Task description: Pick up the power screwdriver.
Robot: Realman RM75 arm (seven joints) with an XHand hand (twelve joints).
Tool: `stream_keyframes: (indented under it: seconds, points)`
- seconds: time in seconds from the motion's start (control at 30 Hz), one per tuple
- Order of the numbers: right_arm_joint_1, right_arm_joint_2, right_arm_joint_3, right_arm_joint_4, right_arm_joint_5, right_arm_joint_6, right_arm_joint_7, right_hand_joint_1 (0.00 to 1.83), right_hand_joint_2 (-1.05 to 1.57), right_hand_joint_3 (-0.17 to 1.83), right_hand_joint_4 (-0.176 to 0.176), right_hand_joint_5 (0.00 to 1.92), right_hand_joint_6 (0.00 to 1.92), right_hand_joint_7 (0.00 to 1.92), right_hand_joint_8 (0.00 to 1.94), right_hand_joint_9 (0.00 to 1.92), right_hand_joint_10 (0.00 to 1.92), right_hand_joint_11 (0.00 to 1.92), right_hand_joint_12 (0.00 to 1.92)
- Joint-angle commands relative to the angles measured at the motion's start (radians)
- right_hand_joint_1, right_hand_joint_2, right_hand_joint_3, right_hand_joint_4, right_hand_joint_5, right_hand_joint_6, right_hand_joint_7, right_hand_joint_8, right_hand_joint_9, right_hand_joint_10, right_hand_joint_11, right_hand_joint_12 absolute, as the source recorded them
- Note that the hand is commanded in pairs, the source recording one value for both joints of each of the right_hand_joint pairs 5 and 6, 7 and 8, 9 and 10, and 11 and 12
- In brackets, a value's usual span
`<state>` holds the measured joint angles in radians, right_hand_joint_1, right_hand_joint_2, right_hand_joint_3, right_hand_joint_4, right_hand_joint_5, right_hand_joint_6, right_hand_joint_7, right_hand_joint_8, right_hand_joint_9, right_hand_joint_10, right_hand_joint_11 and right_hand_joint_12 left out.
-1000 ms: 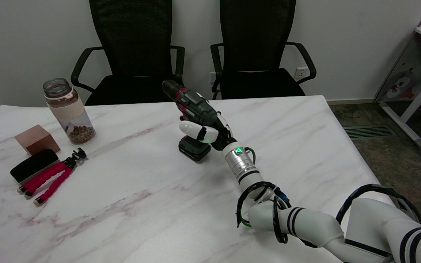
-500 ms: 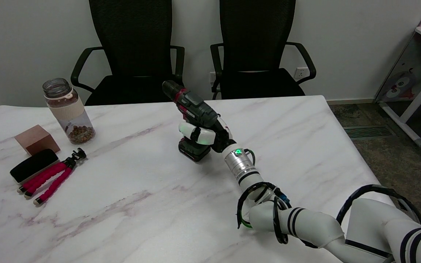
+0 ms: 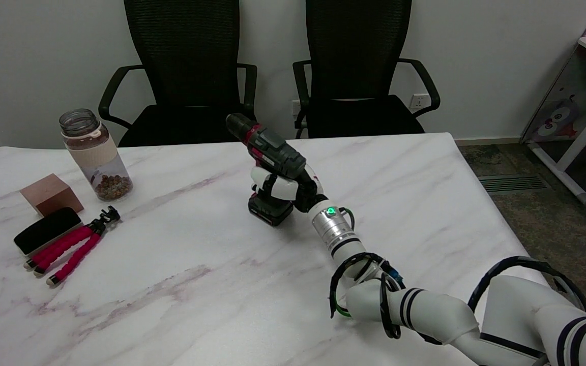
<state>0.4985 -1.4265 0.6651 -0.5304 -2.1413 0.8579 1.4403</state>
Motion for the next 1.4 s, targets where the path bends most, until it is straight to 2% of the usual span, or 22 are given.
stream_keyframes:
  seconds: [0.03,0.1,0.17,0.2,0.23,0.27,0.3,0.33,0.43,0.57,0.6,0.63,0.83,1.1,1.2,1.27,1.33,1.4]
  points:
    - [0.003,0.0,-0.001,-0.003,0.0,-0.008,0.002,1.08,0.63,0.91,0.151,0.91,0.91,0.91,0.91,1.52,1.52,1.25,1.25]
    - [0.005,0.0,-0.001,-0.003,0.0,-0.008,0.002,1.07,0.65,0.91,0.153,0.98,0.98,0.98,0.98,1.54,1.54,1.27,1.27]
    - [0.005,0.0,-0.001,-0.003,0.0,-0.009,0.002,1.07,0.67,0.91,0.12,1.02,1.02,1.02,1.02,1.55,1.55,1.3,1.3]
    - [0.006,0.0,-0.001,-0.003,0.0,-0.01,0.002,1.06,0.68,0.91,0.102,1.03,1.03,1.03,1.03,1.55,1.55,1.3,1.3]
    - [0.006,0.0,-0.001,-0.003,0.0,-0.01,0.002,1.06,0.69,0.91,0.068,1.05,1.05,1.05,1.05,1.56,1.56,1.31,1.31]
    - [0.008,0.0,-0.001,-0.003,-0.002,-0.01,0.002,1.06,0.71,0.91,0.012,1.09,1.09,1.09,1.09,1.56,1.56,1.32,1.32]
    - [0.009,0.0,-0.001,-0.003,-0.003,-0.01,0.002,1.05,0.75,0.92,-0.011,1.18,1.18,1.18,1.18,1.58,1.58,1.33,1.33]
    - [0.01,0.0,-0.001,-0.003,-0.003,-0.013,0.002,1.04,0.78,0.92,-0.012,1.25,1.25,1.25,1.25,1.59,1.59,1.35,1.35]
    - [0.014,0.0,-0.001,-0.005,-0.007,-0.016,0.002,0.99,0.89,0.86,0.0,1.52,1.52,1.52,1.52,1.65,1.65,1.4,1.4]
    - [0.017,0.006,-0.001,-0.026,-0.011,-0.009,-0.006,0.97,0.95,0.84,0.028,1.75,1.75,1.75,1.75,1.74,1.74,1.47,1.47]
    - [0.018,0.01,-0.001,-0.037,-0.012,-0.011,-0.008,0.96,0.94,0.83,0.13,1.77,1.77,1.77,1.77,1.76,1.76,1.49,1.49]
    - [0.018,0.016,-0.001,-0.05,-0.012,-0.014,-0.008,0.96,0.94,0.83,0.176,1.79,1.79,1.79,1.79,1.77,1.77,1.51,1.51]
    - [0.034,0.035,-0.001,-0.083,-0.035,-0.016,-0.011,0.96,0.97,0.78,0.176,1.91,1.91,1.91,1.91,1.91,1.91,1.7,1.7]
    - [0.059,0.037,-0.001,-0.099,-0.119,-0.043,-0.011,0.89,0.91,0.81,0.176,1.92,1.92,1.92,1.92,1.92,1.92,1.81,1.81]
    - [0.06,0.038,-0.001,-0.106,-0.133,-0.045,-0.011,0.89,0.77,0.89,0.176,1.92,1.92,1.92,1.92,1.92,1.92,1.84,1.84]
    - [0.06,0.04,-0.001,-0.108,-0.134,-0.045,-0.011,0.85,0.46,1.0,0.176,1.91,1.91,1.91,1.91,1.92,1.92,1.88,1.88]
    - [0.058,0.044,-0.001,-0.111,-0.133,-0.045,-0.004,0.82,0.14,0.89,0.176,1.9,1.9,1.9,1.9,1.92,1.92,1.91,1.91]
    - [0.058,0.048,-0.001,-0.117,-0.131,-0.046,-0.002,0.8,0.05,0.83,0.176,1.89,1.89,1.89,1.89,1.92,1.92,1.92,1.92]
